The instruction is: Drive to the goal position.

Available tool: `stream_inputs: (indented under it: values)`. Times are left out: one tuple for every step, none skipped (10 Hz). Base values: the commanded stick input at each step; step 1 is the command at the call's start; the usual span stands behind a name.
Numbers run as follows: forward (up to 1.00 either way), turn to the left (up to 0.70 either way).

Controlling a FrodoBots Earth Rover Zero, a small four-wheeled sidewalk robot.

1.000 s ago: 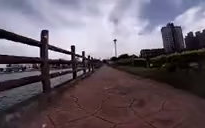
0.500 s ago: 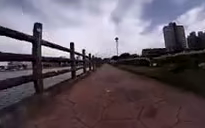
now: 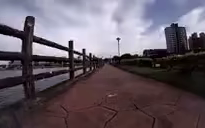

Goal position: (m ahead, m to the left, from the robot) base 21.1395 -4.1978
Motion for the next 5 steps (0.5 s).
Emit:
stream_inputs:
  values:
    - [0.70, 0.11]
    - [0.70, 0.11]
    - [0.70, 0.11]
    - [0.70, -0.06]
    - [0.70, -0.24]
